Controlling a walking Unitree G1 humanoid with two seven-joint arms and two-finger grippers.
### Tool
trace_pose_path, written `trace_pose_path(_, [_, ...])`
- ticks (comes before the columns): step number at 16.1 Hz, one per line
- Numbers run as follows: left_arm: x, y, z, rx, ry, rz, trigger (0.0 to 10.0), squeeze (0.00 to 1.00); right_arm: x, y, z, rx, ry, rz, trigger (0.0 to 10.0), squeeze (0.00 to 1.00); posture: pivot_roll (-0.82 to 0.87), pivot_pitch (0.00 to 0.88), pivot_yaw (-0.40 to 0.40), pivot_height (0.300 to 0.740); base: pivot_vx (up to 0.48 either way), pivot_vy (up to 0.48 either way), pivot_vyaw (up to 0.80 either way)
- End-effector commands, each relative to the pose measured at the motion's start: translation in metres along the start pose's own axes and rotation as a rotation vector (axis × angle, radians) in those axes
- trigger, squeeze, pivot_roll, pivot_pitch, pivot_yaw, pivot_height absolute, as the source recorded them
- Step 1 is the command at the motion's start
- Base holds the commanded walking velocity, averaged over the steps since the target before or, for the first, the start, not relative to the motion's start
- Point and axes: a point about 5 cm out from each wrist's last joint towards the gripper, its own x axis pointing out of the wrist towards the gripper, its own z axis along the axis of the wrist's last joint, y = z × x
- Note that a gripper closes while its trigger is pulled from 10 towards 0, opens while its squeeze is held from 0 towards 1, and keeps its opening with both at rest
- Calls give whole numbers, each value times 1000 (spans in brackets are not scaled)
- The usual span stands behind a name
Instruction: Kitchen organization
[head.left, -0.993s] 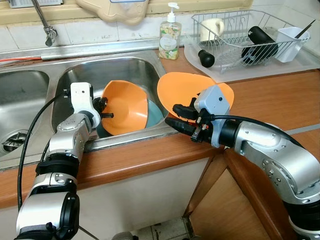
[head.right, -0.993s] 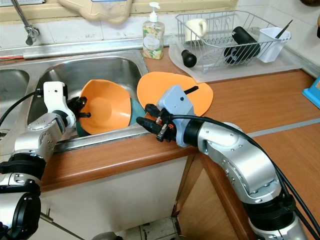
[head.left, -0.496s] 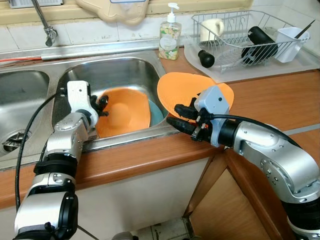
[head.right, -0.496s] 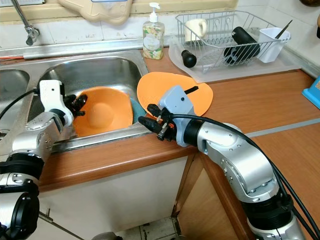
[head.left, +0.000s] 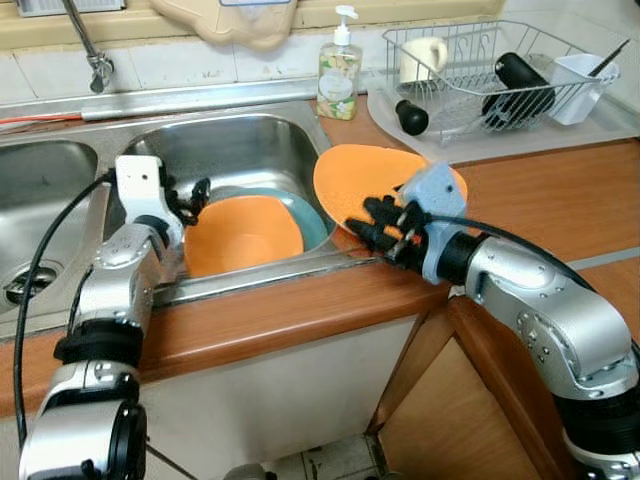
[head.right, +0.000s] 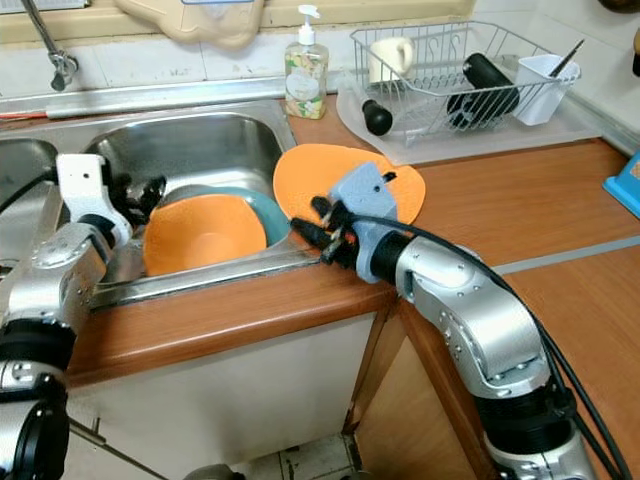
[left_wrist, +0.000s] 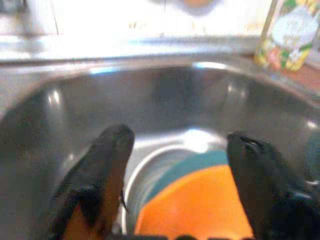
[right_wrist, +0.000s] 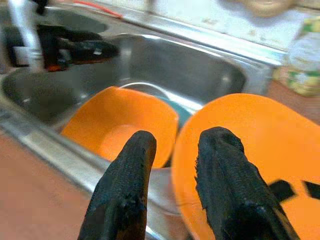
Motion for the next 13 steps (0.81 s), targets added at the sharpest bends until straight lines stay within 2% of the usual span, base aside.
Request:
trace_pose_path(1, [-3, 2, 10, 28, -54, -16, 10000, 1000, -1, -8, 0, 14, 6, -62, 10000, 0, -100, 0, 37, 740, 0, 0, 0])
trace_pose_path(4, [-4, -7, 15, 26, -87, -61, 10000, 1000, -1, -16, -2, 27, 6, -134, 10000, 0, -100, 0, 37, 740, 0, 0, 0])
trace_pose_path(6, [-4, -23, 18, -72, -95, -136, 10000, 1000, -3, -29, -4, 72, 15, -235, 10000, 0, -99, 0, 36, 740, 0, 0, 0])
trace_pose_path(7, [-4, -27, 19, -115, -101, -153, 10000, 1000, -4, -32, -5, 89, 16, -258, 10000, 231, -99, 0, 36, 740, 0, 0, 0])
trace_pose_path(8, [-3, -33, 22, -167, -107, -184, 10000, 1000, -5, -37, -7, 117, 19, -301, 10000, 745, -99, 0, 36, 740, 0, 0, 0])
trace_pose_path(9, [-3, -50, 24, -248, -96, -272, 10000, 1000, -9, -52, -11, 177, 28, -393, 10000, 1000, -96, 0, 34, 740, 0, 0, 0])
trace_pose_path(11, [-1, -68, 21, -321, -52, -349, 10000, 1000, -11, -66, -16, 243, 35, -475, 10000, 1000, -98, 0, 39, 740, 0, 0, 0])
trace_pose_path(13, [1, -77, 15, -358, 14, -365, 10000, 1000, -14, -77, -21, 312, 46, -529, 10000, 1000, -98, 0, 39, 740, 0, 0, 0])
